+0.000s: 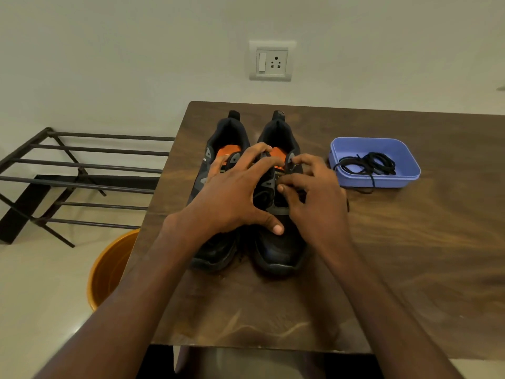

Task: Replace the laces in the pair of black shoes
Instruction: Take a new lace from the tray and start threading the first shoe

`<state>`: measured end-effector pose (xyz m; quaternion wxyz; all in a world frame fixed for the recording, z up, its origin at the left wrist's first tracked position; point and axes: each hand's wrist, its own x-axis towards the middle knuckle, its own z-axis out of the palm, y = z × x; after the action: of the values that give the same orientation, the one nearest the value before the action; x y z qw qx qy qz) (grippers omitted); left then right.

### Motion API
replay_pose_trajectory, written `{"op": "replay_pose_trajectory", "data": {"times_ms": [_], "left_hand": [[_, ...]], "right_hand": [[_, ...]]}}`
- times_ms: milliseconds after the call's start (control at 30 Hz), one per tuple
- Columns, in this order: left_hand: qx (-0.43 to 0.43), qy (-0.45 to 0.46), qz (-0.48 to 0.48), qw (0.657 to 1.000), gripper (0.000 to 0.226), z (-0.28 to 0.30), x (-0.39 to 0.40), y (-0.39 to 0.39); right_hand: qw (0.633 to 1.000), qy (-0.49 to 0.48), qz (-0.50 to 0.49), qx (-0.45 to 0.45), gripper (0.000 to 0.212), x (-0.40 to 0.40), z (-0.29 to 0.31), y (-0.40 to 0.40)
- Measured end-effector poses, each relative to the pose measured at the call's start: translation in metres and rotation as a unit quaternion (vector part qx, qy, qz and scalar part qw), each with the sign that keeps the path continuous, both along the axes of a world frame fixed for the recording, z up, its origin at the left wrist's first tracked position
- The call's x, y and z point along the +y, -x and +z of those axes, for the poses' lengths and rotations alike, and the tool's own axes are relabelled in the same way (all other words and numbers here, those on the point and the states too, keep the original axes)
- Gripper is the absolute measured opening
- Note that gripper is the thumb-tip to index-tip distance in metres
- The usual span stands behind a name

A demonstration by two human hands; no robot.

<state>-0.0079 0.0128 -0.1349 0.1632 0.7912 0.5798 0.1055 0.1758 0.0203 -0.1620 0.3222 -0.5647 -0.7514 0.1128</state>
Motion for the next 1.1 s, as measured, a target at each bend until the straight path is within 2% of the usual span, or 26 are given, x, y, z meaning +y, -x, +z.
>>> {"op": "replay_pose_trajectory", "data": {"times_ms": [100,267,367,400,467,600,667,700,767,800,867,933,1000,1100], "left_hand": [[-0.012,-0.013,0.001,1.0,0.105,0.0,-0.001,-0.001],[-0.035,-0.022,0.008,0.999,0.091,0.001,-0.002,0.0],[-0.03,-0.007,0.007,0.999,0.085,0.002,-0.003,0.0],[-0.016,-0.008,0.004,1.0,0.081,0.003,-0.004,-0.001],[0.01,-0.029,0.008,0.999,0.063,0.003,-0.005,-0.004],[0.028,-0.103,0.033,0.994,0.03,0.003,-0.009,-0.017],[0.012,-0.11,0.046,0.993,0.02,0.002,-0.011,-0.025],[0.003,-0.108,0.053,0.993,0.015,0.001,-0.012,-0.028],[-0.02,-0.103,0.061,0.993,0.01,-0.001,-0.011,-0.032],[-0.037,-0.099,0.068,0.992,0.009,-0.001,-0.012,-0.034],[-0.067,-0.109,0.091,0.988,0.008,-0.002,-0.013,-0.035],[-0.075,-0.134,0.113,0.982,0.009,-0.003,-0.015,-0.037],[-0.08,-0.153,0.121,0.977,0.011,-0.004,-0.017,-0.038],[-0.099,-0.168,0.146,0.97,0.019,-0.003,-0.018,-0.038]], "right_hand": [[0.999,-0.024,-0.023,-0.011,0.013,-0.002,-0.003,0.004],[0.985,-0.024,-0.15,0.085,0.011,-0.003,0.002,0.009],[0.975,-0.001,-0.187,0.121,0.011,0.0,0.01,-0.002],[0.972,0.014,-0.198,0.125,0.01,0.0,0.013,-0.006],[0.974,0.058,-0.208,0.069,0.01,-0.001,0.018,-0.014],[0.959,0.2,-0.163,-0.121,0.008,-0.008,0.027,-0.024],[0.95,0.197,-0.155,-0.188,0.022,-0.013,0.029,-0.023],[0.953,0.175,-0.153,-0.193,0.034,-0.015,0.031,-0.021],[0.983,0.09,-0.105,-0.124,0.055,-0.016,0.035,-0.021],[0.995,0.066,-0.041,-0.059,0.061,-0.014,0.037,-0.021],[0.991,0.088,0.094,0.032,0.07,-0.009,0.031,-0.022],[0.983,0.106,0.152,0.003,0.075,-0.006,0.019,-0.025],[0.98,0.109,0.165,-0.035,0.082,0.0,0.009,-0.03],[0.975,0.135,0.174,-0.017,0.088,0.007,0.006,-0.038]]}}
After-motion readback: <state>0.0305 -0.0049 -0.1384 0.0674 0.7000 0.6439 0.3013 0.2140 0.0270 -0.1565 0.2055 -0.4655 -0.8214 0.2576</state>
